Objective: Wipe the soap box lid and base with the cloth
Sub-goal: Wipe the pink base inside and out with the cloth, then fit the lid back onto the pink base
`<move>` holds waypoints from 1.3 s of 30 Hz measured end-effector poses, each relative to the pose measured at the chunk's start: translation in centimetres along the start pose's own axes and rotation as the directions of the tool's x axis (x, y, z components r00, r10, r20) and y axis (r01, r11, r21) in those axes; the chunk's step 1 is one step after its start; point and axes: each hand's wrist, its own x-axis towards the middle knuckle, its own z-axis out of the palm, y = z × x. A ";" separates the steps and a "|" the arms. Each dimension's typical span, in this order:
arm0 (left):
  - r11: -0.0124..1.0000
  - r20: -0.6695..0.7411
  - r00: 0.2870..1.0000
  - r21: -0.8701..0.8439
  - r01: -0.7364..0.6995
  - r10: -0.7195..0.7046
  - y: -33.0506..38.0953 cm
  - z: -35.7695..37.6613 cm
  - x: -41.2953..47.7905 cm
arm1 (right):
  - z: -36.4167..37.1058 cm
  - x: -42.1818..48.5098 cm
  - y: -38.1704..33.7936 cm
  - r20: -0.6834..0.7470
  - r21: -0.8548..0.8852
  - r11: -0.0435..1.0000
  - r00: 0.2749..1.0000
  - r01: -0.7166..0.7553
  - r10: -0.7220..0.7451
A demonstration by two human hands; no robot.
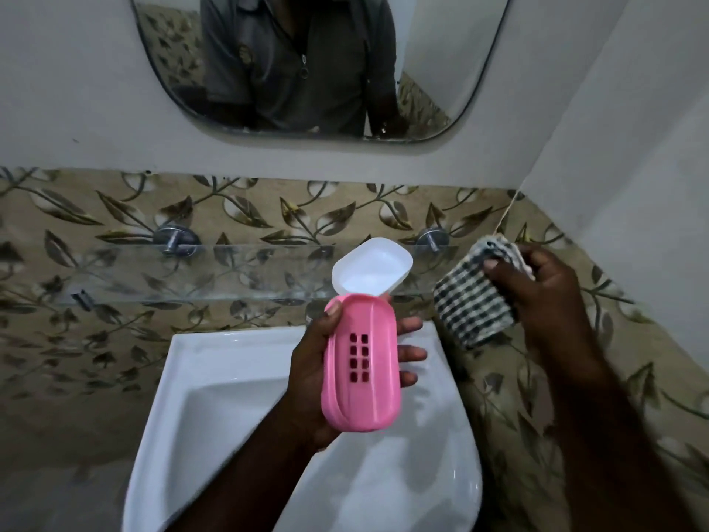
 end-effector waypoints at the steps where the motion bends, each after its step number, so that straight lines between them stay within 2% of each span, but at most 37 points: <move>1: 1.000 -0.002 1.000 0.014 -0.026 0.026 0.4 0.7 0.5 | 0.3 1.5 0.0 -0.041 -0.015 1.000 0.999 0.016 -0.017; 3: 0.997 -0.048 0.996 0.023 -0.068 0.069 1.0 1.6 1.4 | 1.4 4.1 0.5 -0.164 -0.202 0.977 0.981 0.065 -0.099; 5: 0.996 -0.117 0.989 0.002 -0.090 0.090 1.4 1.6 2.2 | 2.5 5.5 1.9 -0.220 -0.475 0.875 0.951 0.091 -0.219; 10: 0.991 -0.205 0.975 -0.083 -0.101 0.082 1.7 0.6 2.5 | 4.1 5.3 4.5 0.002 -0.749 0.625 0.944 0.220 -0.330; 13: 0.988 -0.239 0.966 -0.089 -0.127 0.103 1.5 0.5 2.2 | 4.2 5.1 3.4 -0.015 -0.818 0.536 0.923 0.210 -0.384; 14: 0.986 -0.262 0.958 -0.094 -0.141 0.112 1.5 0.6 2.2 | 4.5 4.7 2.8 -0.037 -0.805 0.553 0.912 0.216 -0.409; 16: 0.984 -0.314 0.940 -0.075 -0.164 0.133 1.6 0.7 2.2 | 5.9 3.1 1.1 -0.048 -0.673 0.686 0.908 0.278 -0.415; 18: 0.980 -0.358 0.919 -0.046 -0.194 0.165 2.0 0.8 2.3 | 7.8 1.1 -0.3 0.053 -0.504 0.806 0.942 0.311 -0.331; 19: 0.976 -0.377 0.908 -0.037 -0.213 0.184 2.3 0.9 2.2 | 8.6 0.2 -0.8 0.158 -0.468 0.827 0.950 0.312 -0.269; 21: 0.969 -0.400 0.892 -0.028 -0.244 0.213 2.9 0.7 1.9 | 9.6 -1.2 -1.2 0.403 -0.474 0.812 0.904 0.340 -0.143; 23: 0.968 -0.403 0.887 -0.007 -0.250 0.226 3.5 0.3 1.4 | 10.1 -2.0 -1.2 0.547 -0.509 0.766 0.835 0.392 -0.064; 26: 0.970 -0.412 0.882 0.020 -0.241 0.227 4.3 -0.4 0.6 | 10.5 -2.2 -0.8 0.518 -0.622 0.640 0.850 0.452 -0.096; 28: 0.967 -0.418 0.876 0.027 -0.254 0.242 4.6 -0.6 0.0 | 10.6 -2.1 -0.7 0.476 -0.636 0.611 0.863 0.471 -0.171; 31: 0.942 -0.440 0.840 0.052 -0.331 0.319 5.4 -1.0 -0.7 | 10.1 -2.0 -1.3 0.490 -0.558 0.651 0.837 0.515 -0.243; 36: 0.891 -0.419 0.792 0.117 -0.438 0.444 8.0 -2.5 -2.5 | 9.4 -2.8 -4.5 0.557 -0.444 0.698 0.783 0.562 -0.277; 38: 0.900 -0.387 0.815 0.121 -0.418 0.431 8.9 -3.0 -3.0 | 9.4 -3.4 -6.3 0.644 -0.367 0.737 0.727 0.568 -0.240; 39: 0.913 -0.362 0.839 0.119 -0.391 0.407 9.3 -3.0 -3.2 | 9.4 -3.7 -7.2 0.699 -0.292 0.799 0.688 0.526 -0.198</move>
